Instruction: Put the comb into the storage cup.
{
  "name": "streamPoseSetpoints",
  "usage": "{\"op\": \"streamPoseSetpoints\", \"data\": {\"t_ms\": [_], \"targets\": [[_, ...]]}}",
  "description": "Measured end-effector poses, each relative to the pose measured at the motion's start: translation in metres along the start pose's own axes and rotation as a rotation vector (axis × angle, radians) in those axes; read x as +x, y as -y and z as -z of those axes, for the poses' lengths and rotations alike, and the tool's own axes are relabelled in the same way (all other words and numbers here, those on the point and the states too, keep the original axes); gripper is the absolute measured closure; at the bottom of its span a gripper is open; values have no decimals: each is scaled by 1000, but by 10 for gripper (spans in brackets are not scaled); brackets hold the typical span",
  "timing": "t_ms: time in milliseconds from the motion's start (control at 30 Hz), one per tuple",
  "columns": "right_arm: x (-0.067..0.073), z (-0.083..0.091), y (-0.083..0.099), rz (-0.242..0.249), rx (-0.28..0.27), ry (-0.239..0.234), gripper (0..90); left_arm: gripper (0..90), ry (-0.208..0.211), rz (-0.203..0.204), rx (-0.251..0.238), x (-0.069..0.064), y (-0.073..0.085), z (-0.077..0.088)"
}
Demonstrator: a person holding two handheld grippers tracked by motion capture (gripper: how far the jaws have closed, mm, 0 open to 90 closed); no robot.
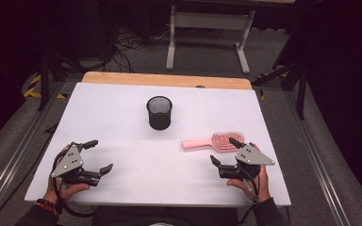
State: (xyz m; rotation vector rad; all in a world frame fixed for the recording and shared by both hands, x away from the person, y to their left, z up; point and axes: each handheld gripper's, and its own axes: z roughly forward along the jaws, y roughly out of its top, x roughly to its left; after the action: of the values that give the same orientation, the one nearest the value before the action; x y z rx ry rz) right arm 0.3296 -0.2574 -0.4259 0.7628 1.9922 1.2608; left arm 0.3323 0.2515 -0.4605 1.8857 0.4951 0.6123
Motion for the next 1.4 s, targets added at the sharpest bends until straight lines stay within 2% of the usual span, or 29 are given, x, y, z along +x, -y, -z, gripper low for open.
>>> {"op": "streamPoseSetpoints", "data": {"t_ms": [367,600,800,867,900,967,1033,1167,1233,1400], "targets": [[-4,1,2,1,-1,27,112,63,4,11,8,1,1,-2],[-8,4,3,-1,-24,56,158,65,3,11,10,1,2,-1],[-8,4,3,2,-29,69,245,69,4,13,13,1,2,-2],[-7,3,2,0,-29,74,387,70,6,13,14,1,2,-2],[-7,3,2,0,-29,74,387,70,6,12,14,1,2,-2],[-6,1,2,2,-27,58,479,70,13,13,8,1,2,-2],[-4,-1,0,11,-19,33,652,70,10,15,7,2,2,-2],[0,-7,-3,20,-12,4,853,72,10,15,10,2,3,-2],[1,-11,-5,24,-10,-12,896,72,11,17,9,2,3,-2],[5,-24,-10,26,12,-27,898,72,11,19,10,3,4,-2]]}}
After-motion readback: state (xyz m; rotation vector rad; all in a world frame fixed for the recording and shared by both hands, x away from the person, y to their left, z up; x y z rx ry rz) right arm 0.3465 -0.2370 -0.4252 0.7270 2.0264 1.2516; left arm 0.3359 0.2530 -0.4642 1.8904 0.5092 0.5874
